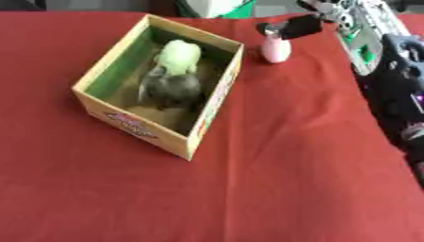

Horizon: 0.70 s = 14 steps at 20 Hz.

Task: Pick up objects on the table and place them in the box.

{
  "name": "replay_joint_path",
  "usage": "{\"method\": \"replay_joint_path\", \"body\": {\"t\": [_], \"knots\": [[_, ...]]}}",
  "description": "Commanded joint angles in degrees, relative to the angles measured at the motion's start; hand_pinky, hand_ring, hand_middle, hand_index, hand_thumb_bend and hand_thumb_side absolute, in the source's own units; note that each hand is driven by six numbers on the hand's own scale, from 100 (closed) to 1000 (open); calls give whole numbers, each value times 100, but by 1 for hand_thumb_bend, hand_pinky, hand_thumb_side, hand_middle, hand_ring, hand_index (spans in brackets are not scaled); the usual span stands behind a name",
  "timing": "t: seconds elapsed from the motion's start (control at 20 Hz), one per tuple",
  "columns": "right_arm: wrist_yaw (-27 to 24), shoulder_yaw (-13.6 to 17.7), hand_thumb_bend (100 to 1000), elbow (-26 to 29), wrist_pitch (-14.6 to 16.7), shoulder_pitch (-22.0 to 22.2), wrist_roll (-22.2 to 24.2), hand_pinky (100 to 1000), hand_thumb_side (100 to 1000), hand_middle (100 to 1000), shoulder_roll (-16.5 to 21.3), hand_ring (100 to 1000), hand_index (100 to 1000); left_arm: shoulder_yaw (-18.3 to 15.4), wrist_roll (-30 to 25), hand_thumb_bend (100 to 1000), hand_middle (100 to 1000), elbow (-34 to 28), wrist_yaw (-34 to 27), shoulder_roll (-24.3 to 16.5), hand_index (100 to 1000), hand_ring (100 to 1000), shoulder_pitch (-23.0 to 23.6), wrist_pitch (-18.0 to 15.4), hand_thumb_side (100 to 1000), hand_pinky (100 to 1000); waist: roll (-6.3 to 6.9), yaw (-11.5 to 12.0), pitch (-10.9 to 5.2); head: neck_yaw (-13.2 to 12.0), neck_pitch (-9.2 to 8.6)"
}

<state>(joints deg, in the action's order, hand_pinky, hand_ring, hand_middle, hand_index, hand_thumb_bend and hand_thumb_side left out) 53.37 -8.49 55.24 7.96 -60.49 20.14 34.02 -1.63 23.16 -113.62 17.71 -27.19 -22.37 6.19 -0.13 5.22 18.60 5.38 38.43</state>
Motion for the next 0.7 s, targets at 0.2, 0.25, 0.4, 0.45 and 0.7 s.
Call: {"method": "replay_joint_path", "body": {"t": [0.2,0.25,0.4,0.45,0.7], "knots": [[421,147,464,-442,-43,-72,-105,892,766,889,175,1000,989,-63,11,346,769,-97,39,-123,833,751,-79,-2,1000,752,26,27,-64,50,-176],[465,153,467,-509,-44,-70,-135,892,767,888,162,1000,990,-57,-2,344,769,-97,39,-122,834,751,-85,-1,1000,752,28,34,-55,65,-191],[571,184,474,-688,-75,-75,-247,890,769,875,114,1000,986,-52,-20,344,770,-97,39,-115,834,751,-111,-2,1000,752,37,61,-21,97,-229],[597,203,474,-749,-98,-74,-284,890,769,872,92,1000,983,-48,-23,344,770,-97,37,-110,834,752,-123,-9,1000,752,42,73,-10,107,-243],[740,282,478,-988,-231,-63,-534,880,763,851,23,1000,968,-54,-16,341,770,-97,35,-96,833,751,-124,-21,1000,753,53,107,36,116,-306]]}}
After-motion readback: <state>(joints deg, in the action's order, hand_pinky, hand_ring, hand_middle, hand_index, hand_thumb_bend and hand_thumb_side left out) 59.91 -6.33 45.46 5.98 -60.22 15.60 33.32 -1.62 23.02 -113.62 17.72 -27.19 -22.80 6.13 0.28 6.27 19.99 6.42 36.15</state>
